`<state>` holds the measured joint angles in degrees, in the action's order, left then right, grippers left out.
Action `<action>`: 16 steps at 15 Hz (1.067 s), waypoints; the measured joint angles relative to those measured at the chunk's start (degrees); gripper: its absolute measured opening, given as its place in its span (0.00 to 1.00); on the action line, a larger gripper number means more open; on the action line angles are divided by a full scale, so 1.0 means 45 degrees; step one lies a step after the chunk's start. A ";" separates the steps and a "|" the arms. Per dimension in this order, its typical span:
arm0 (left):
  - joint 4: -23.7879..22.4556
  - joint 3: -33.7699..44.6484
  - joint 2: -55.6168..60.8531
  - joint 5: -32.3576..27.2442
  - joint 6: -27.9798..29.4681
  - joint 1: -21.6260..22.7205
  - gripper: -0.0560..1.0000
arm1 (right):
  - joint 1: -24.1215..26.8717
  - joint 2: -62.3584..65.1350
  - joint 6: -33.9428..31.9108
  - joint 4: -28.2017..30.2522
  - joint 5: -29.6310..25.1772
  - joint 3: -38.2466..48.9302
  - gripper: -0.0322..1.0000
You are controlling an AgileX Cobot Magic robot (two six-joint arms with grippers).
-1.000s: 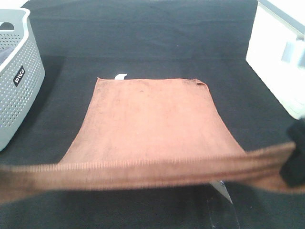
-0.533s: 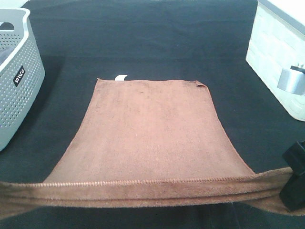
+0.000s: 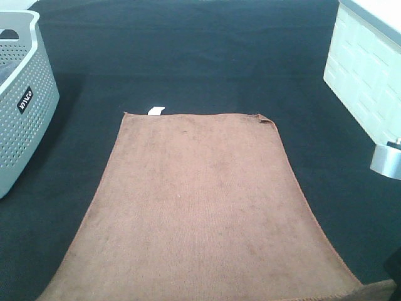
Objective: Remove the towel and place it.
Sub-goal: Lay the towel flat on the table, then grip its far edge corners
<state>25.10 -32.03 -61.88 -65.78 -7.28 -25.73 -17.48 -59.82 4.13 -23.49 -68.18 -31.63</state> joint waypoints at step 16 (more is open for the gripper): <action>-0.0051 -0.1439 -0.6315 -0.0153 -0.1031 -0.1375 0.05 | 0.0051 -0.6099 0.1910 -0.0497 0.2597 0.0051 0.03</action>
<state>24.87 -38.50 -90.30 -66.46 -11.92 -31.91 -17.25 -87.26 12.72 -25.73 -56.49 -31.40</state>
